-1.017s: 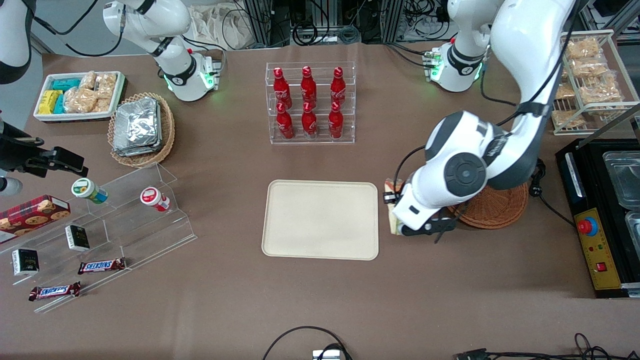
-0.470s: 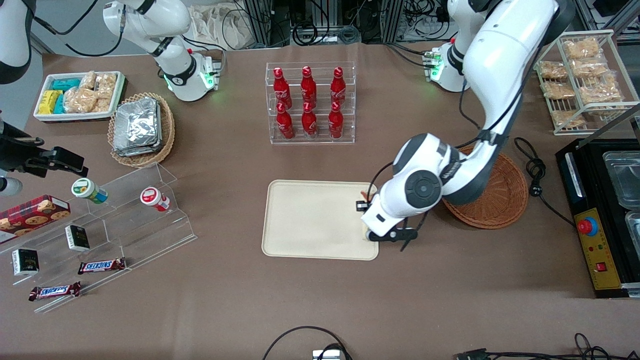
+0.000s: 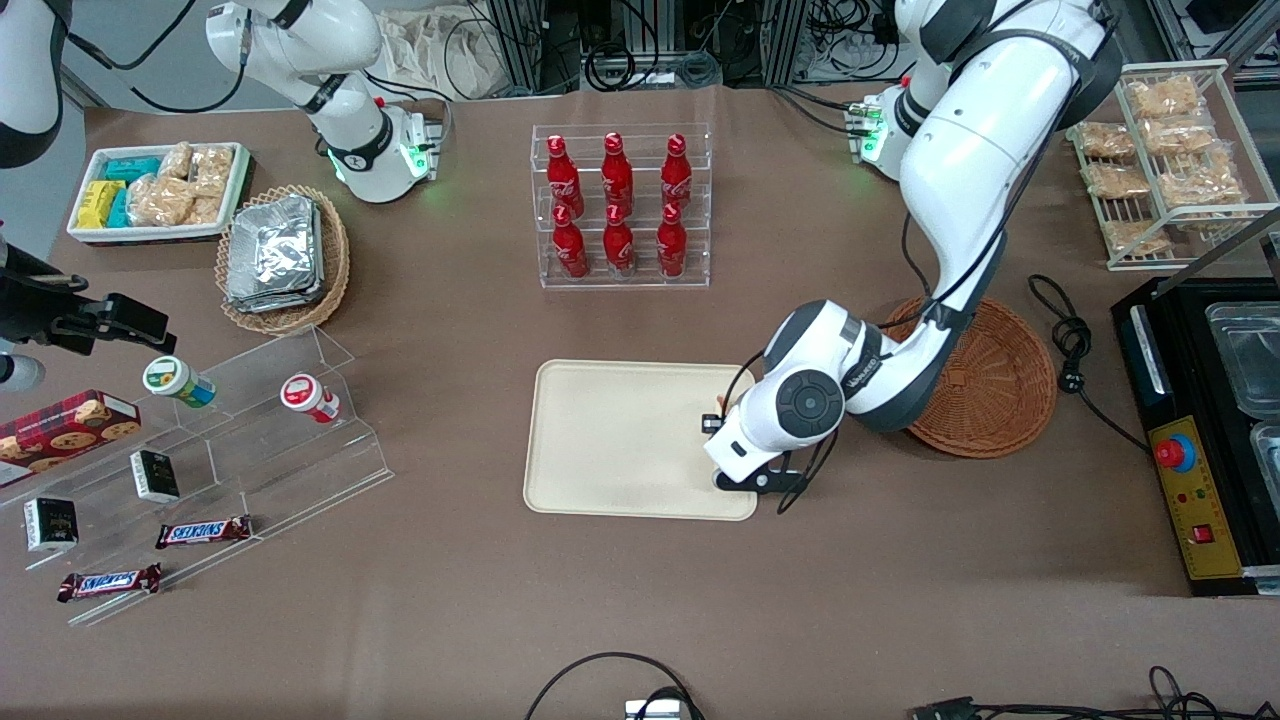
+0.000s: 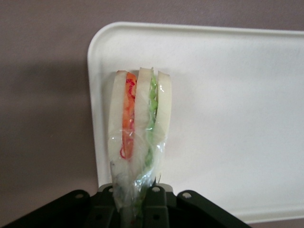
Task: Place sandwich from basket to tray
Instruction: 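Carry the sandwich with the left gripper over the cream tray and lower it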
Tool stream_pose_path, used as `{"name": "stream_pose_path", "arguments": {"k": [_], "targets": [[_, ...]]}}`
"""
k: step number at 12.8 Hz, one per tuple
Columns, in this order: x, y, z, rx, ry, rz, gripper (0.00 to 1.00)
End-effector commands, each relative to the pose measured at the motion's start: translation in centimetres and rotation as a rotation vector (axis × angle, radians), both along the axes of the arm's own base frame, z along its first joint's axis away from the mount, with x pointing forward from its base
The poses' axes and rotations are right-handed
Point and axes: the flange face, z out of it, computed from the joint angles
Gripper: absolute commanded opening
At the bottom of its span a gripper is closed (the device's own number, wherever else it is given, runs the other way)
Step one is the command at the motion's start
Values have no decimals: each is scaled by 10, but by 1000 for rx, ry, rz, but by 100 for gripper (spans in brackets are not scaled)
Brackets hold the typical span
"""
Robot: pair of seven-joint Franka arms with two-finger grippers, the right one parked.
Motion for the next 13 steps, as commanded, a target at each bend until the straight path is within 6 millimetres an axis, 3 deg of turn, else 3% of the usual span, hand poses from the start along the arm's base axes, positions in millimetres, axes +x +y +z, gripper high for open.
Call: {"name": "stream_pose_path", "arguments": {"k": [1, 2, 3, 4, 8, 9, 12, 13], "targets": [[4, -7, -2, -12, -35, -18, 8], [5, -6, -1, -11, -34, -14, 17], [5, -6, 1, -12, -37, -13, 68], [7, -4, 5, -10, -43, -18, 100], [11, 4, 47, 0, -68, -4, 100], [11, 13, 62, 21, -53, 1, 100], [0, 59, 128, 131, 9, 13, 100], [-2, 91, 142, 155, 11, 47, 100]]}}
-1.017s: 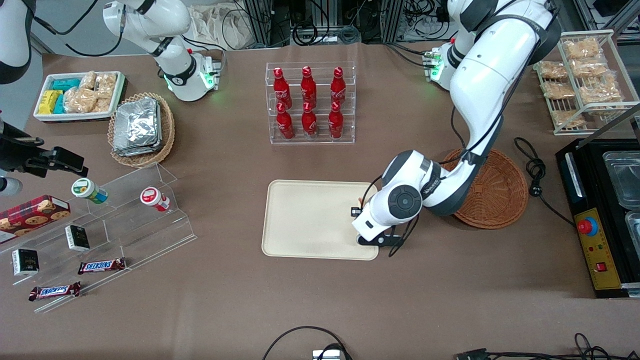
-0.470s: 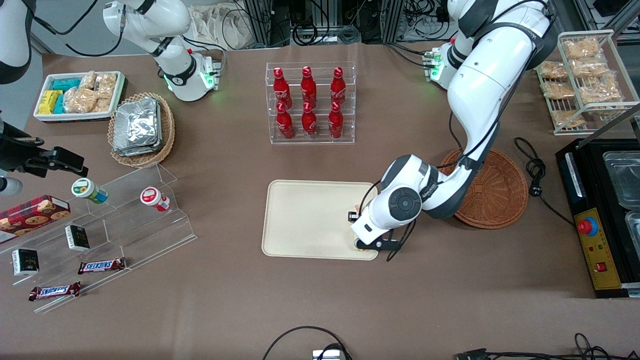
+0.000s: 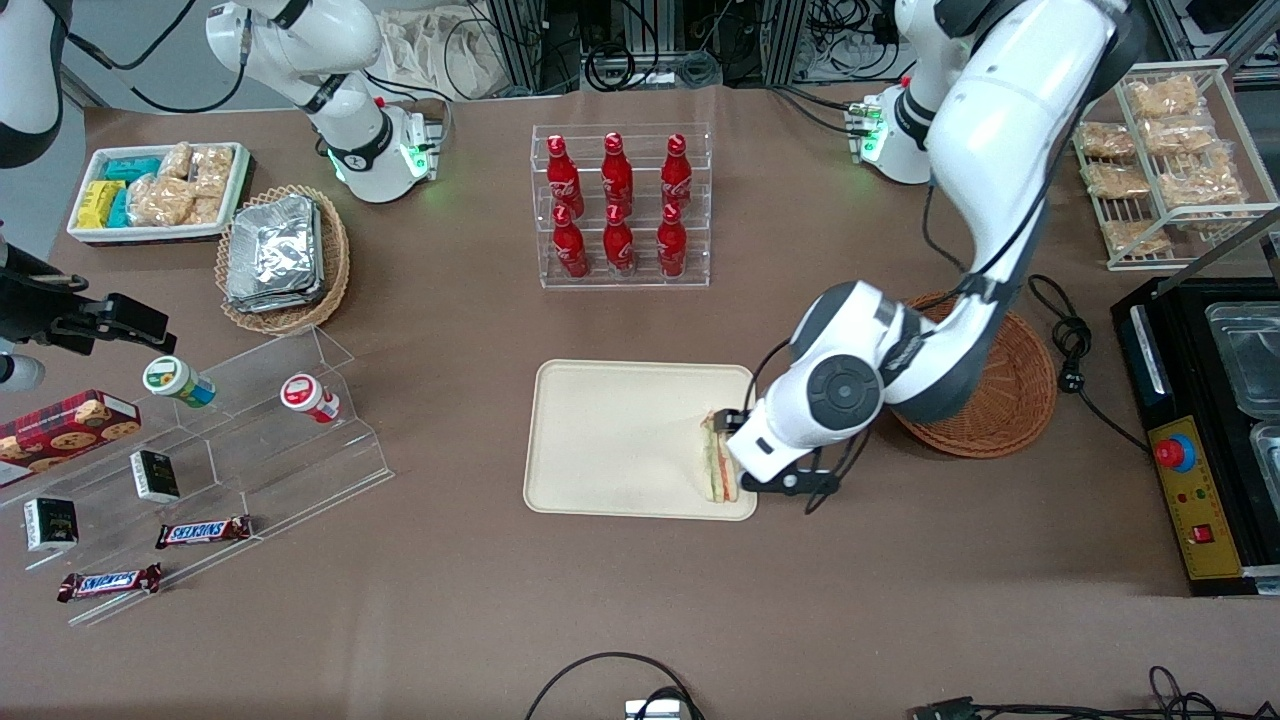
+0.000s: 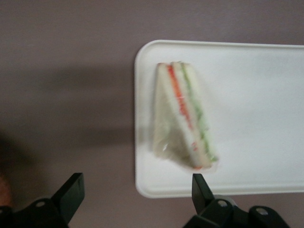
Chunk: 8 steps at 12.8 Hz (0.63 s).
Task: Place sandwich from basket to tray
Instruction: 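Open the left gripper to release the sandwich onto the tray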
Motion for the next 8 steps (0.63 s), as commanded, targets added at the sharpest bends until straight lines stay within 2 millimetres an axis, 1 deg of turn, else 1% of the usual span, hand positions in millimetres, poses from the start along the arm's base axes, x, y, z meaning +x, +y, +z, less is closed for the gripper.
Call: {"name": "stream_pose_path", "arguments": {"k": [1, 2, 3, 4, 5, 6, 7, 8], "targets": [[-15, 86, 49, 87, -13, 76, 100], [-22, 117, 59, 108, -16, 107, 100], [-33, 130, 68, 127, -23, 103, 100], [-41, 149, 69, 144, -24, 126, 100], [-44, 176, 66, 149, -37, 164, 100], [-51, 190, 66, 152, -70, 186, 100], [-55, 195, 69, 155, -96, 191, 100], [-52, 208, 74, 153, -101, 203, 100]]}}
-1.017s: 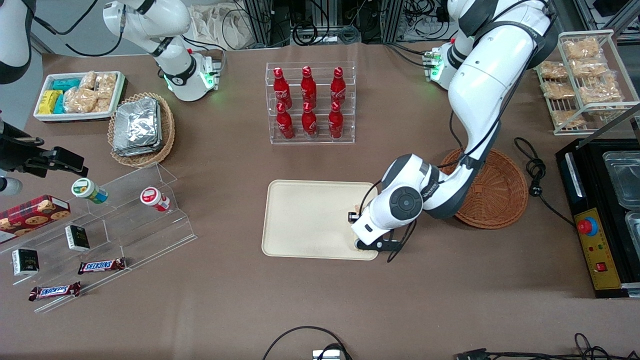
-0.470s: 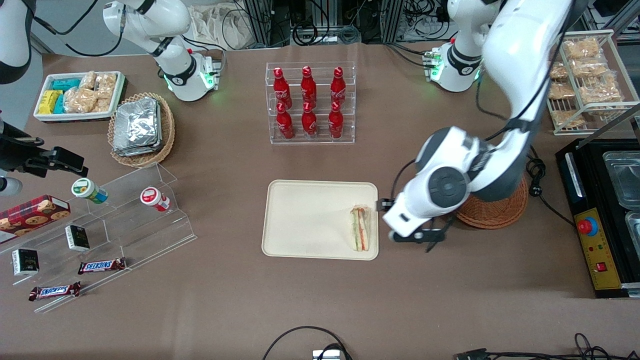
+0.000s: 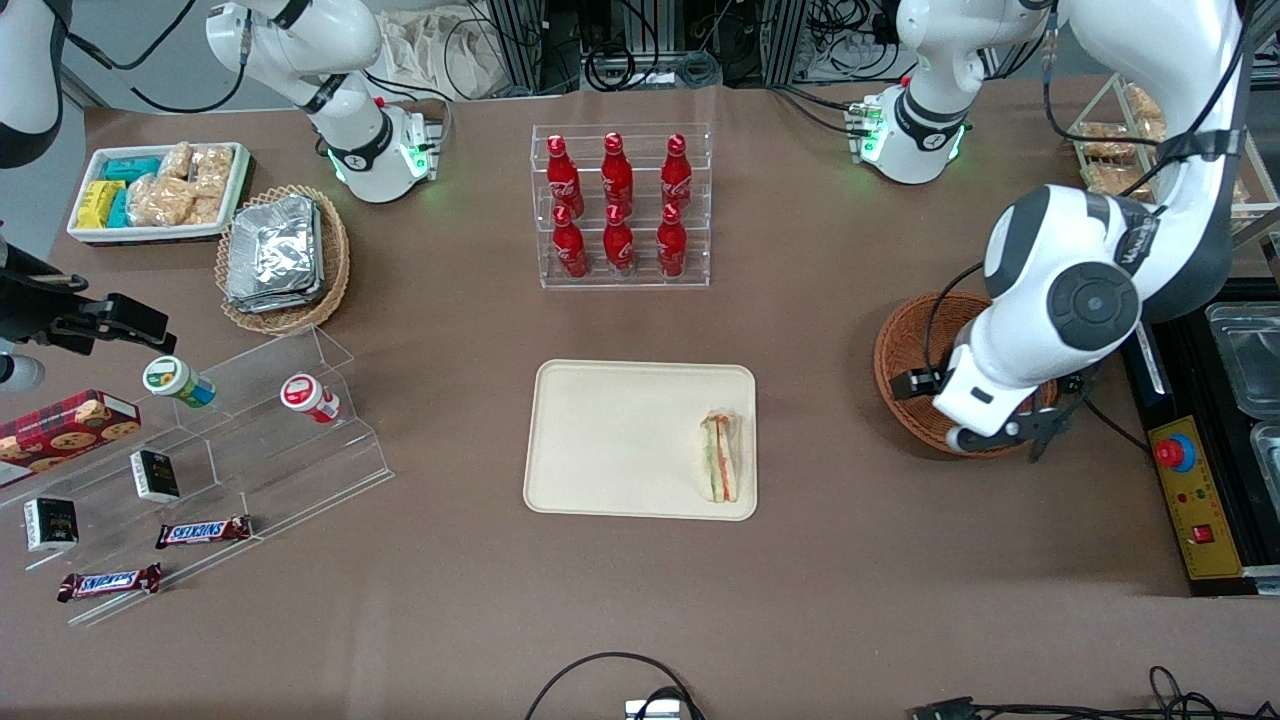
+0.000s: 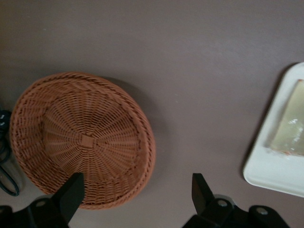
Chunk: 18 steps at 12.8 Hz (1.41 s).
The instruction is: Place sandwich from basket to tray
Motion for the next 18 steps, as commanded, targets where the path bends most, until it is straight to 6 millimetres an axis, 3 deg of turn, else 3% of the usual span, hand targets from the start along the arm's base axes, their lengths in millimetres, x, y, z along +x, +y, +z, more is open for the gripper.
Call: {"name": "stream_pose_path", "arguments": {"k": [1, 4, 5, 7, 10, 16, 18], "targets": [[-9, 25, 22, 3, -47, -48, 100], [18, 85, 77, -22, -15, -6, 100], [28, 94, 94, -28, -21, 6, 100], [46, 102, 109, -42, -37, 20, 100], [52, 106, 118, -42, -62, 49, 100], [51, 114, 115, -32, -64, 81, 100], [49, 106, 111, -3, -59, 76, 100]]}}
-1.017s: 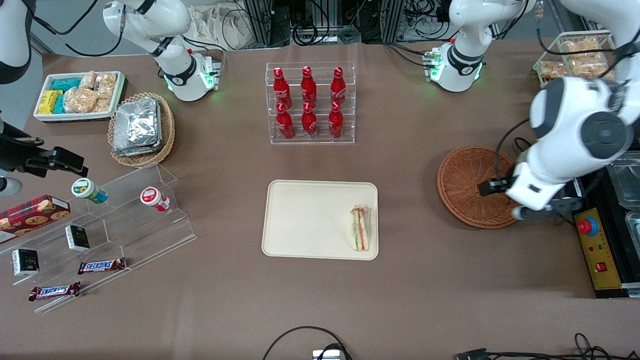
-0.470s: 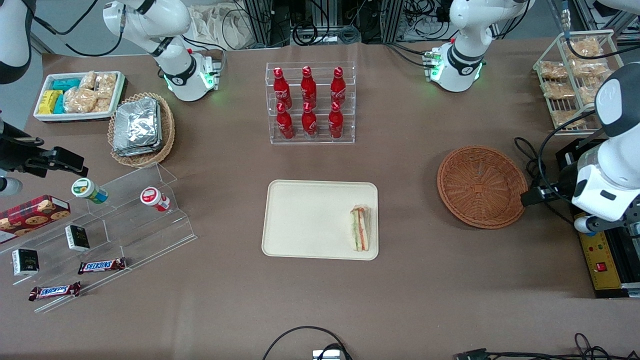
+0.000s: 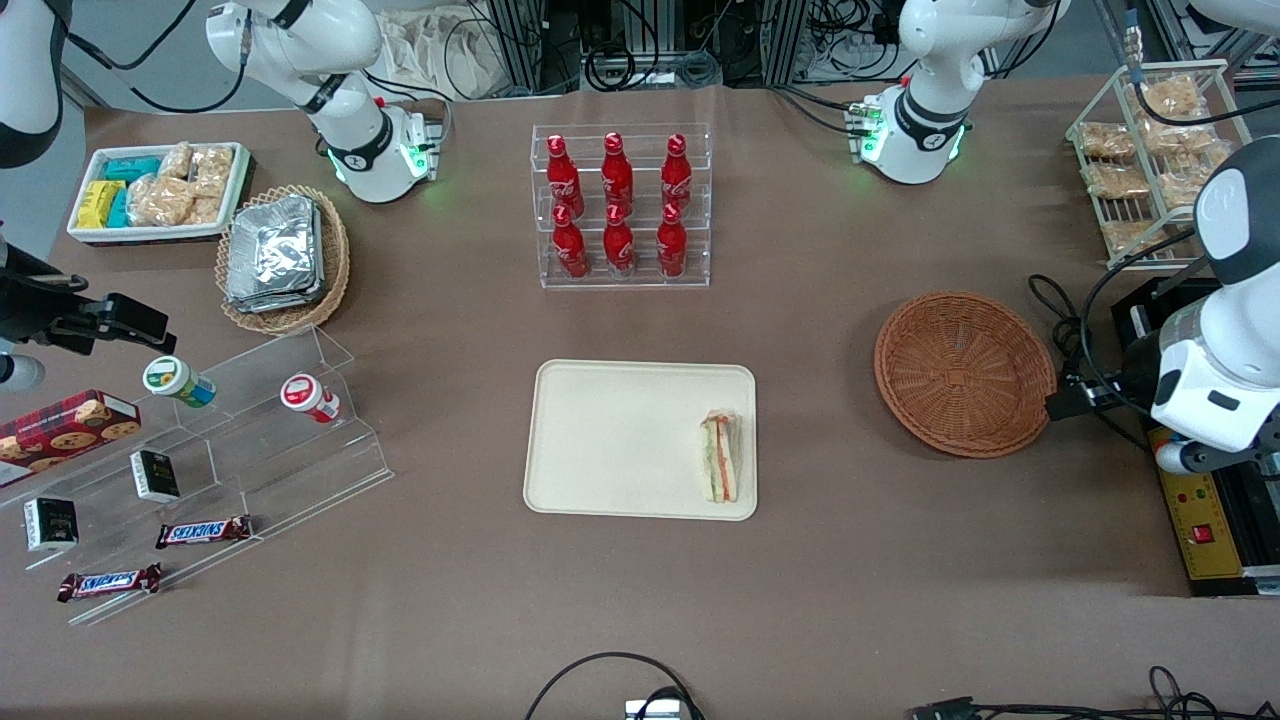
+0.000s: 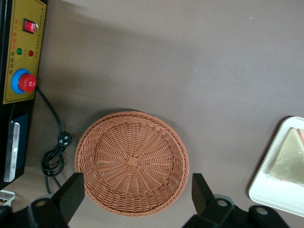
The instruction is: Place sandwich from basket to tray
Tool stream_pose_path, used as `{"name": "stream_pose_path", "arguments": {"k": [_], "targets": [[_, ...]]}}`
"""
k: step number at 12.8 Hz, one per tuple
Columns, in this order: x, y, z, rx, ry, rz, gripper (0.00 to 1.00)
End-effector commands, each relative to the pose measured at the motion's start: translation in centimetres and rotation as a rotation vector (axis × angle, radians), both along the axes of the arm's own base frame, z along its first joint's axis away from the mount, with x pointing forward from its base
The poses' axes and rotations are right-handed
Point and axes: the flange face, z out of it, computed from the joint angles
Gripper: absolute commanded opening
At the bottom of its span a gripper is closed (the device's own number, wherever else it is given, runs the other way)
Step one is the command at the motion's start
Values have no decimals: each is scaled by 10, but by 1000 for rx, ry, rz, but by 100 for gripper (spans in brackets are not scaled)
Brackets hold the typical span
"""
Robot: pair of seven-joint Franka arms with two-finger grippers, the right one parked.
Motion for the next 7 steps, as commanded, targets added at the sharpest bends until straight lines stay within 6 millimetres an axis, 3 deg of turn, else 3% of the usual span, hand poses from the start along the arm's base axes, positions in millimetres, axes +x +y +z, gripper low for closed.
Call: {"name": "stream_pose_path", "arguments": {"k": [1, 5, 7], "targets": [[-6, -15, 4, 11, 1, -7, 100], [-25, -13, 8, 23, -2, 1, 100], [-23, -7, 15, 20, -4, 20, 100]]}}
